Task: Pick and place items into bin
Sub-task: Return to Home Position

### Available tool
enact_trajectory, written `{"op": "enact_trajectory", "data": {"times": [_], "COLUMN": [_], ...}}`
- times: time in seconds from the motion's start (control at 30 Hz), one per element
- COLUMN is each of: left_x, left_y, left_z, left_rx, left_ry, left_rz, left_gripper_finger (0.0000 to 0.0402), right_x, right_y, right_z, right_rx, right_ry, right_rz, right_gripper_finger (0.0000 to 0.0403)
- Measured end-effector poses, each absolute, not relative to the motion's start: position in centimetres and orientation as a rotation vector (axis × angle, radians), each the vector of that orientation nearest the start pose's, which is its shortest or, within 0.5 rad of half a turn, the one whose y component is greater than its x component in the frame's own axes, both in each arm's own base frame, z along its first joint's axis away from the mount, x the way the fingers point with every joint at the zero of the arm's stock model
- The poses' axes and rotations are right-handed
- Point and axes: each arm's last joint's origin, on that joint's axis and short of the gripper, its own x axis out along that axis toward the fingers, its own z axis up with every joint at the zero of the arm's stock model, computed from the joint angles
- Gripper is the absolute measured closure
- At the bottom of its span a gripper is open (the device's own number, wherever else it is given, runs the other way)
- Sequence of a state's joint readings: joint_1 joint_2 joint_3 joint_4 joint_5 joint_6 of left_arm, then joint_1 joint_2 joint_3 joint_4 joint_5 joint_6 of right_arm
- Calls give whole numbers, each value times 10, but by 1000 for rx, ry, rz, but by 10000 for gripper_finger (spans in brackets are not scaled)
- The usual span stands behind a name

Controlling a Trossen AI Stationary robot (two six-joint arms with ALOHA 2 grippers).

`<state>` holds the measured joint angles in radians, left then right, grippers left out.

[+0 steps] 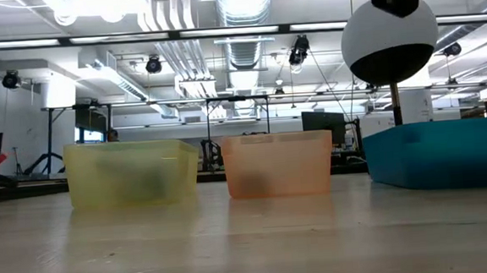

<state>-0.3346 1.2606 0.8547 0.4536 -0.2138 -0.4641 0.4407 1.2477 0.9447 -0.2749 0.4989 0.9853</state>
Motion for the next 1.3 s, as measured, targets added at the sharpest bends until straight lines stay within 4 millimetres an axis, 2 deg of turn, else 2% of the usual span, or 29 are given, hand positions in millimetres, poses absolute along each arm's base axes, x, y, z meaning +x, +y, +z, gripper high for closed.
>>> {"op": "enact_trajectory", "data": {"times": [0.1,0.2,0.33,0.4,0.6,0.73,0.8,0.87,0.97,1.1,1.3], "left_x": [255,228,194,183,163,153,151,151,152,151,149], "left_y": [-70,-53,-33,-25,-14,-13,-14,-15,-16,-16,-18], "left_z": [315,323,323,313,281,266,260,258,260,261,243], "left_rx": [-484,-513,-502,-498,-619,-755,-786,-755,-622,-530,-488], "left_ry": [-24,-88,-176,-179,-201,-211,-214,-240,-283,-364,-323], "left_rz": [-85,-64,-27,4,166,144,125,109,97,64,7], "left_gripper_finger": [350,350,350,350,350,350,350,350,350,350,350], "right_x": [232,214,195,185,159,140,131,125,119,108,79], "right_y": [67,40,22,15,5,4,4,4,5,4,0], "right_z": [289,297,301,298,272,267,267,269,275,286,291], "right_rx": [661,722,722,727,731,712,816,839,717,658,617], "right_ry": [489,507,467,438,446,502,507,502,526,425,251], "right_rz": [-426,-476,-480,-496,-543,-545,-555,-542,-393,-311,-290], "right_gripper_finger": [266,271,275,276,276,278,278,276,272,271,278]}}
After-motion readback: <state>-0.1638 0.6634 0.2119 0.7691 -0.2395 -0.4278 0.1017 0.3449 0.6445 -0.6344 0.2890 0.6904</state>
